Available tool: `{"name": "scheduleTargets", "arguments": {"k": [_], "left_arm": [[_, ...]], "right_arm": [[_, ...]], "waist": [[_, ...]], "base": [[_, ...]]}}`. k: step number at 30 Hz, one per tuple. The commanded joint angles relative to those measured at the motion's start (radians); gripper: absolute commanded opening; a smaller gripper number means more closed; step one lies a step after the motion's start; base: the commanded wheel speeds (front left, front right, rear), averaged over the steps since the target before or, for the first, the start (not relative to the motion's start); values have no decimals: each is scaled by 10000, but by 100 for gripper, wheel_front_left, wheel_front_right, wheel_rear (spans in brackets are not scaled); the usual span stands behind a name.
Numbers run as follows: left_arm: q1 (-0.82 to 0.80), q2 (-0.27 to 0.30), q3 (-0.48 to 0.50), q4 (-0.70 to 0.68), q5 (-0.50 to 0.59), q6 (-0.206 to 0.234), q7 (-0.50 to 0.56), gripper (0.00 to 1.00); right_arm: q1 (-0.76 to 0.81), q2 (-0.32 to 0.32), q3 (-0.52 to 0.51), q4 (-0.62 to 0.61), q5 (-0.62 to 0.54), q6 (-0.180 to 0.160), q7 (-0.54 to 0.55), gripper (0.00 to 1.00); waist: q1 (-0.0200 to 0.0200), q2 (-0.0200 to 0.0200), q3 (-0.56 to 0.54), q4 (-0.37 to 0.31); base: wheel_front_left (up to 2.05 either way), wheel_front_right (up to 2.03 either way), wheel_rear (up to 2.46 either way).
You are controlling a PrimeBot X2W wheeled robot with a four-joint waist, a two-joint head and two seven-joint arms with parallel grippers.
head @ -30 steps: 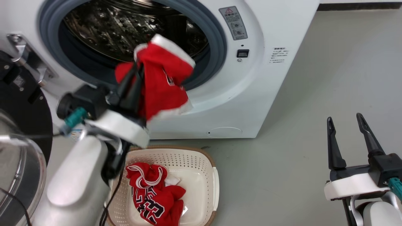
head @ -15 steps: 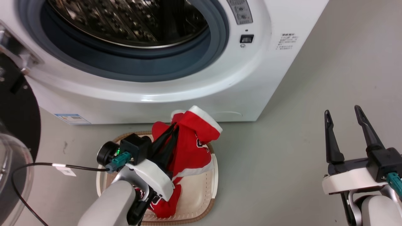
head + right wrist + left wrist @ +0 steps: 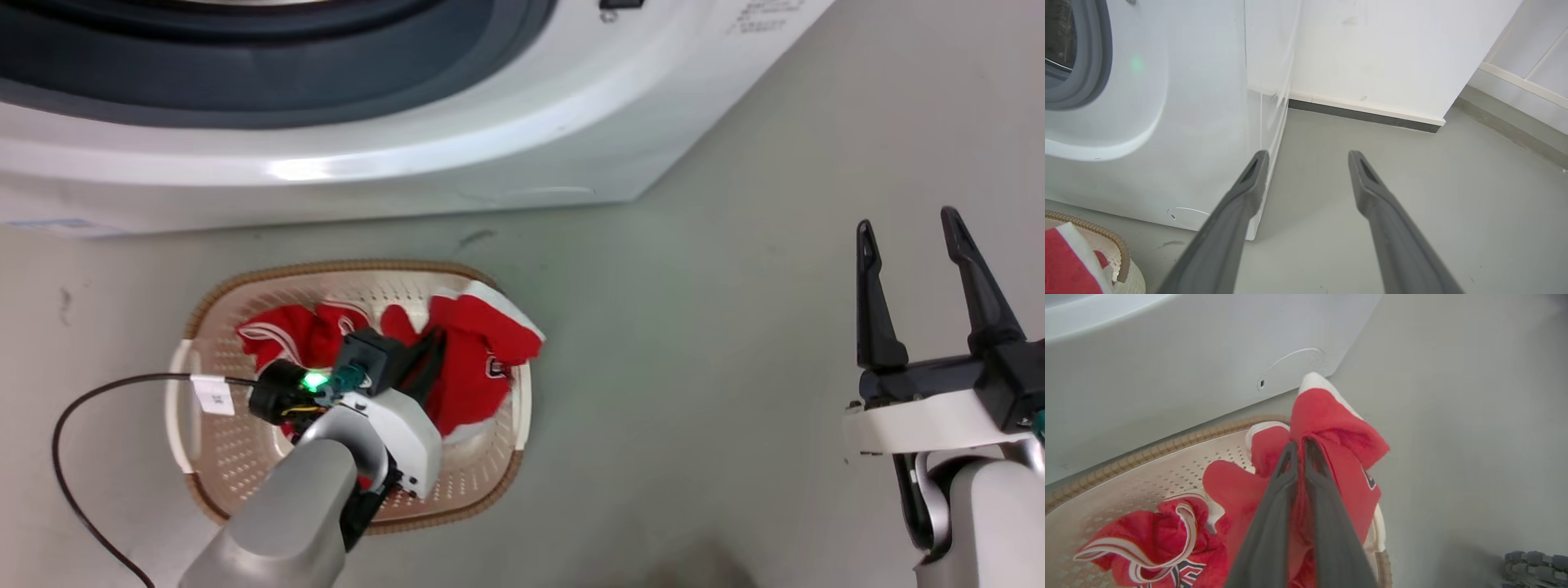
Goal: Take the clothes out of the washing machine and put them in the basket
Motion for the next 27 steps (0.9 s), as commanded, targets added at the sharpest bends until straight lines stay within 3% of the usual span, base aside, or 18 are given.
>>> {"name": "scheduleTargets", "arguments": {"k": [1,17,26,27], "left_arm": [[-226,-24,11,157,45,-36,-73,0],[-2524,-319,-52,3954,-5,-67,-157,0],[-3050,-545,-89,4516,-131,-75,-157,0],[-3030,-553,-79,4475,-138,-76,-158,5]], "right_arm": [[-191,9,-7,-81,103,-11,-16,100],[-601,10,107,-778,578,-11,-16,100],[-710,9,139,-911,664,-11,-16,100],[-710,9,126,-895,652,-11,-16,100]], "waist": [[-2,0,671,-436],[-2,0,2877,-1178],[-2,0,3394,-1196],[-2,0,3394,-1181]], "base": [[0,0,0],[0,0,0],[0,0,0],[0,0,0]]}}
